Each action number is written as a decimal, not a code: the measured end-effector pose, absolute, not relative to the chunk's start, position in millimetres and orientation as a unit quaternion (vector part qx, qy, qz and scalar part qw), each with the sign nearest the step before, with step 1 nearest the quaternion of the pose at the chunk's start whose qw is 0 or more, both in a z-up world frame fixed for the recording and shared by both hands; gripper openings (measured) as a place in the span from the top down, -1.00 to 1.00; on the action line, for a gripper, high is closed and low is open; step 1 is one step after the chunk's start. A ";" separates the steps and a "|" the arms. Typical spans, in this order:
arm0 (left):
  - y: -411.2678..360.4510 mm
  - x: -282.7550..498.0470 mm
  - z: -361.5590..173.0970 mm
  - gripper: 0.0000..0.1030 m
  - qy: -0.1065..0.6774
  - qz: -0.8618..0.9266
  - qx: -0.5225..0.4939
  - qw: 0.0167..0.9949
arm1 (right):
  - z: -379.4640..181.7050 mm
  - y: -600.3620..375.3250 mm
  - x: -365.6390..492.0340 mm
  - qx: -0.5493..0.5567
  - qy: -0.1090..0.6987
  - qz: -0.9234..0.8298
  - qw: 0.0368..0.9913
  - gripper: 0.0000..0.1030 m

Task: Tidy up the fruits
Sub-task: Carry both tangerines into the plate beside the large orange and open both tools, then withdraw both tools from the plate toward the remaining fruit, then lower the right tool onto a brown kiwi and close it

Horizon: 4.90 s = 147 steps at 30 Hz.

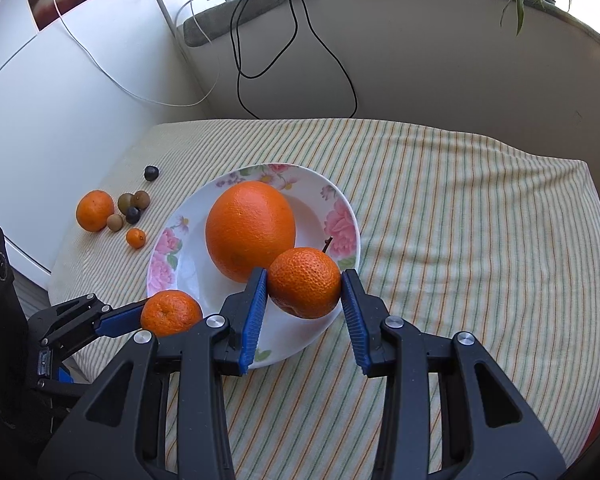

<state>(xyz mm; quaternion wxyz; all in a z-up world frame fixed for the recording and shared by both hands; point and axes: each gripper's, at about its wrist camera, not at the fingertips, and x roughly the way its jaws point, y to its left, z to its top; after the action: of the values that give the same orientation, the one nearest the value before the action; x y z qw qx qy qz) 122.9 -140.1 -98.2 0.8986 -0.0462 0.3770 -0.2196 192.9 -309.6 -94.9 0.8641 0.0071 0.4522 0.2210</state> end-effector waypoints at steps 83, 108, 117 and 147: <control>27.6 98.3 -113.2 -0.05 0.355 -0.090 -0.143 0.920 | -50.3 -182.7 197.4 -0.027 0.420 0.311 0.852 -0.58; 34.2 128.0 -132.8 0.24 0.372 -0.122 -0.160 0.906 | -114.1 -49.0 276.3 0.020 0.556 0.353 0.752 0.04; 32.7 146.5 -134.7 0.24 0.384 -0.127 -0.159 0.901 | -135.9 -26.7 291.4 0.029 0.578 0.339 0.742 0.24; 11.7 190.6 -139.6 0.23 0.415 -0.138 -0.120 0.891 | -159.9 -21.4 310.8 0.040 0.593 0.356 0.721 0.48</control>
<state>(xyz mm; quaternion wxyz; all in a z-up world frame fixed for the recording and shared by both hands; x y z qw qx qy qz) 190.6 11.7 -139.6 0.8914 -0.1197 0.4150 -0.1376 310.8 -21.4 -159.9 0.7208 0.0401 0.5934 0.3560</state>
